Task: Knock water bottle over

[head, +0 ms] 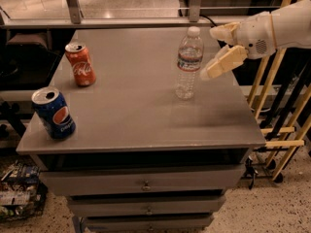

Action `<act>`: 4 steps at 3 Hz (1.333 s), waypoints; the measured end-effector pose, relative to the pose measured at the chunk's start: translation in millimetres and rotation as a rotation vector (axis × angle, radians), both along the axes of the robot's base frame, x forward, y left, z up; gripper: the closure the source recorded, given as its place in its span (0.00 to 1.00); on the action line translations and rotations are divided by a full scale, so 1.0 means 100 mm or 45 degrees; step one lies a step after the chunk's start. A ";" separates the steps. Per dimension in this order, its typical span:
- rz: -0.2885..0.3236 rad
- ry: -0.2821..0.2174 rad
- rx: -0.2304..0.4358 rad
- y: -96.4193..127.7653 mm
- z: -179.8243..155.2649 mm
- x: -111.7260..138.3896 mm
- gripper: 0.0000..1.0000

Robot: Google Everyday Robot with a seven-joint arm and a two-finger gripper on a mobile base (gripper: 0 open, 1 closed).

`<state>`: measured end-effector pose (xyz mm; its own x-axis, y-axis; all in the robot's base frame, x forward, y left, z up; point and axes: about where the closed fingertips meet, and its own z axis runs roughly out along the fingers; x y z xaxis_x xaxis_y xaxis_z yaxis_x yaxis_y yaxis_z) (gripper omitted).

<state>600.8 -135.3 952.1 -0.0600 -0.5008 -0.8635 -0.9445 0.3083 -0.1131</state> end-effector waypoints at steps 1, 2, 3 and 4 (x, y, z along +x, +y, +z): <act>0.055 0.017 -0.001 0.16 -0.02 -0.03 0.00; 0.092 0.030 0.007 0.29 -0.05 -0.02 0.18; 0.119 0.034 0.021 0.41 -0.06 0.01 0.41; 0.147 0.034 0.038 0.52 -0.05 0.04 0.64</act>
Offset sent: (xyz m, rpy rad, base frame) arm -0.0015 0.0388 -0.0061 0.0115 0.0304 0.0939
